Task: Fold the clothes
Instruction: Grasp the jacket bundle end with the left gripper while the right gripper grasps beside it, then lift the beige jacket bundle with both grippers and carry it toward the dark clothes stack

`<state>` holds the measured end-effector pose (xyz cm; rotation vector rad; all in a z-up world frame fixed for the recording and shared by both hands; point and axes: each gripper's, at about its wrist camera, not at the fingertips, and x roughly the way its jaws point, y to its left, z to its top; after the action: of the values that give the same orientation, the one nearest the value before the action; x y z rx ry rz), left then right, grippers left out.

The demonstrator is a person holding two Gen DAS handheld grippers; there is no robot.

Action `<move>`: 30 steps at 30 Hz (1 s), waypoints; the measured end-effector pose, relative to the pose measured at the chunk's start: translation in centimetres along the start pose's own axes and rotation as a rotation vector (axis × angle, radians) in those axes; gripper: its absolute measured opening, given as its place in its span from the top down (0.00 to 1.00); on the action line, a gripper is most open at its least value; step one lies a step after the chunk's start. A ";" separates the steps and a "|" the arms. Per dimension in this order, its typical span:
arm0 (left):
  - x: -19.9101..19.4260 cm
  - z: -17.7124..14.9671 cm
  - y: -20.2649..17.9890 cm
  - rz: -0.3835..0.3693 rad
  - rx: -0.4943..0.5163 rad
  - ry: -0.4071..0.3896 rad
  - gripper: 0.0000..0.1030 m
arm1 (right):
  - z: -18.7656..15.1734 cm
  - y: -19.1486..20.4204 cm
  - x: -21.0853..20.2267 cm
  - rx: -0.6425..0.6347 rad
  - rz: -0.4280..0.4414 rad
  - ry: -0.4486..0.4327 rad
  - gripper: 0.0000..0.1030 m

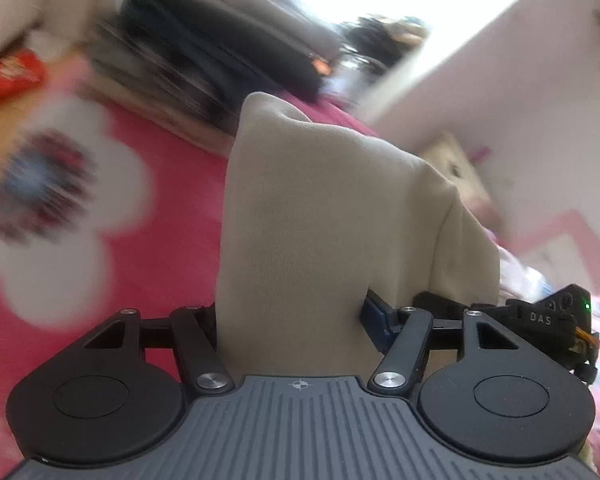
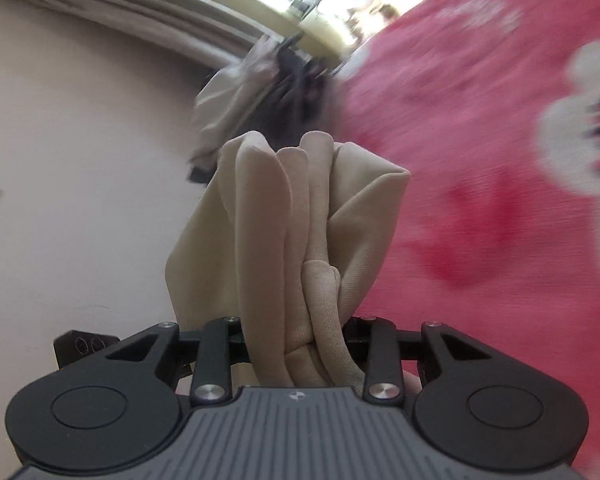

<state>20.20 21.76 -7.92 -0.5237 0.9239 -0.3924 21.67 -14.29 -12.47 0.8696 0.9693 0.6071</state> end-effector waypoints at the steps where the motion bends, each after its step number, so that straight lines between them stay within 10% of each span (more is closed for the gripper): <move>1: -0.7 1.4 1.2 0.034 -0.007 -0.002 0.38 | 0.3 0.4 2.3 0.033 0.028 0.018 0.65; 8: -0.7 9.2 10.7 0.150 -0.097 0.007 0.38 | 1.6 0.9 14.9 0.261 0.126 0.104 0.66; 14: 5.9 9.6 16.0 0.215 -0.165 0.045 0.24 | 2.2 -2.5 20.8 0.328 0.030 0.079 0.66; 30: 5.6 9.5 14.9 0.078 -0.105 0.029 0.21 | 0.2 -4.3 17.8 0.274 0.083 -0.008 0.67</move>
<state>32.57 33.29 -15.55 -0.5772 0.9936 -0.2830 30.10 -2.90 -24.01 1.1592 1.0278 0.5483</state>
